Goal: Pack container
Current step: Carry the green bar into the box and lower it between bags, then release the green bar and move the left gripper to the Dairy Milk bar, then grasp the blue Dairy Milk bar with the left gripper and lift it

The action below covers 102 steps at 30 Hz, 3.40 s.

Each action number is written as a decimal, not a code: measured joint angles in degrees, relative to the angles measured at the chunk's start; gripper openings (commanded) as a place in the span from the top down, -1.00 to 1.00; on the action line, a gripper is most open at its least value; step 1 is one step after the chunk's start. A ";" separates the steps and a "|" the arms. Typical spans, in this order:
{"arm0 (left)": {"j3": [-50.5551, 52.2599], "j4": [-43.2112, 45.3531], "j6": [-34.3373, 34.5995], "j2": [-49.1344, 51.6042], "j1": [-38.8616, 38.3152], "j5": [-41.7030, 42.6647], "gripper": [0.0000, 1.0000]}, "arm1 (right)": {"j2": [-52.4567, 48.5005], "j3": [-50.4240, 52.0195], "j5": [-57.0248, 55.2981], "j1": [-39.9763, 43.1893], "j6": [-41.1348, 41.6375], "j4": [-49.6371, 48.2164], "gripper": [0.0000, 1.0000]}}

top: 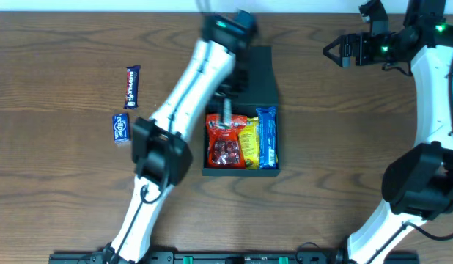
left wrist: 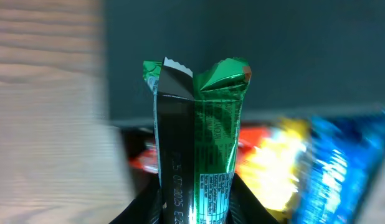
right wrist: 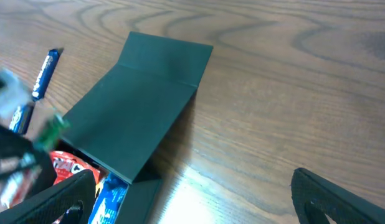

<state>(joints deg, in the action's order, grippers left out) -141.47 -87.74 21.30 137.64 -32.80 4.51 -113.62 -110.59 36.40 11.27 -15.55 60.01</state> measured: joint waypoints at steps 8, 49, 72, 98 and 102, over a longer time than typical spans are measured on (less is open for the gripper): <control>0.39 2.69 4.74 -0.02 -6.29 1.09 0.88 | 0.00 0.00 0.13 0.57 0.13 0.87 -0.98; 12.13 6.45 15.63 0.00 -9.84 -1.70 -0.35 | 0.00 0.00 0.46 1.97 0.13 1.09 -0.98; 7.96 4.85 0.96 -14.36 28.02 -19.47 -0.50 | 0.00 0.00 0.46 2.01 0.13 1.01 -0.99; 9.03 14.58 -19.45 8.87 35.69 -6.36 -0.26 | 0.00 0.00 0.50 0.28 0.13 0.98 -0.99; 9.03 14.86 -19.71 9.53 35.69 -6.19 -0.22 | 0.00 0.00 0.50 0.28 0.13 1.01 -0.99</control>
<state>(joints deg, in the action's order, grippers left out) -132.44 -72.88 1.58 147.17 2.90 -1.67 -113.62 -110.59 36.91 11.55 -15.42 61.01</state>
